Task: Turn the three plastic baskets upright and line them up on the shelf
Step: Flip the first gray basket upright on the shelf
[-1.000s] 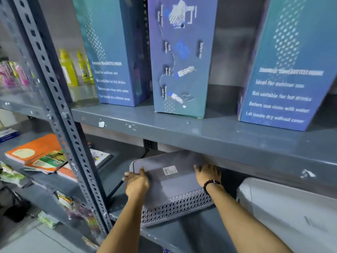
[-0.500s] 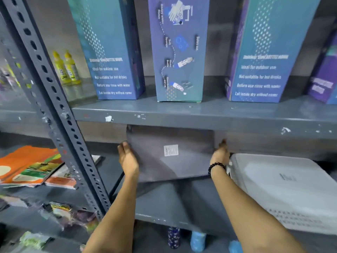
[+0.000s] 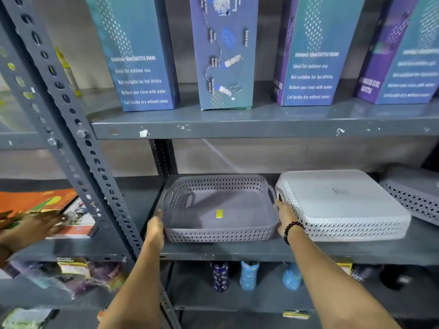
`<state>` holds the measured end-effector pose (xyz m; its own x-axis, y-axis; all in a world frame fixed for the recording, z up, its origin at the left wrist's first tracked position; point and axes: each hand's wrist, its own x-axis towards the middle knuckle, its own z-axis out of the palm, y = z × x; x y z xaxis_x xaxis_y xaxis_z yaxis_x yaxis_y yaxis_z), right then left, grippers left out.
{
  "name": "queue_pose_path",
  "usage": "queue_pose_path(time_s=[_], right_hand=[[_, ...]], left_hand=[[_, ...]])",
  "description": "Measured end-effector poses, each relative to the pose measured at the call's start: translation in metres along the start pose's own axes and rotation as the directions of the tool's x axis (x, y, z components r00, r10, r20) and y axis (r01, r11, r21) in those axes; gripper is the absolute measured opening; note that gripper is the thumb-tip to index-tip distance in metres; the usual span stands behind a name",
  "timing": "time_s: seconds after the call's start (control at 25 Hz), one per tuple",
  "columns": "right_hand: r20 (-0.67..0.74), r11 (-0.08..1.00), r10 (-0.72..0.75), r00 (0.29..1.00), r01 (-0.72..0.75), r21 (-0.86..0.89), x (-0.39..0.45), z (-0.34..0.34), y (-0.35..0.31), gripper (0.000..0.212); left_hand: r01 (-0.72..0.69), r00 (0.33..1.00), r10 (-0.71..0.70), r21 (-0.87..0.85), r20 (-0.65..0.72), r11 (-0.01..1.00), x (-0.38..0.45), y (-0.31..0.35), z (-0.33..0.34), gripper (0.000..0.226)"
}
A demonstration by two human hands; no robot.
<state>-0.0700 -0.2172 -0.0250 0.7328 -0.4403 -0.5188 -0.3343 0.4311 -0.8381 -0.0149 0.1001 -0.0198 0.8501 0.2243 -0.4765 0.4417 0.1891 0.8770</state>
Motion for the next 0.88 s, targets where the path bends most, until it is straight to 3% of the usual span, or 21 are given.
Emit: queue_pose_path(time_s=[0.32, 0.44, 0.52, 0.64, 0.88], right_hand=[[-0.036, 0.994, -0.018, 0.999, 0.015, -0.105, 0.000, 0.004, 0.009, 0.035], [-0.123, 0.955, -0.128, 0.984, 0.088, -0.285, -0.005, 0.006, 0.008, 0.035], [-0.147, 0.918, -0.216, 0.965, 0.149, -0.369, -0.013, 0.008, 0.004, 0.042], [-0.095, 0.852, -0.366, 0.926, 0.293, -0.433, -0.024, 0.008, -0.009, 0.039], [-0.059, 0.750, -0.536, 0.842, 0.443, -0.491, -0.026, -0.031, -0.045, 0.040]], left_hand=[[0.020, 0.987, -0.016, 0.026, -0.162, 0.999, -0.001, -0.009, 0.007, 0.044], [-0.115, 0.935, 0.177, 0.210, -0.307, 0.971, -0.016, -0.011, 0.014, 0.045], [-0.237, 0.859, 0.392, 0.424, -0.329, 0.874, -0.029, -0.009, 0.022, 0.048], [-0.400, 0.804, 0.561, 0.517, -0.199, 0.757, -0.044, 0.000, 0.050, 0.048], [-0.610, 0.764, 0.635, 0.453, 0.117, 0.650, -0.076, -0.001, 0.162, 0.048]])
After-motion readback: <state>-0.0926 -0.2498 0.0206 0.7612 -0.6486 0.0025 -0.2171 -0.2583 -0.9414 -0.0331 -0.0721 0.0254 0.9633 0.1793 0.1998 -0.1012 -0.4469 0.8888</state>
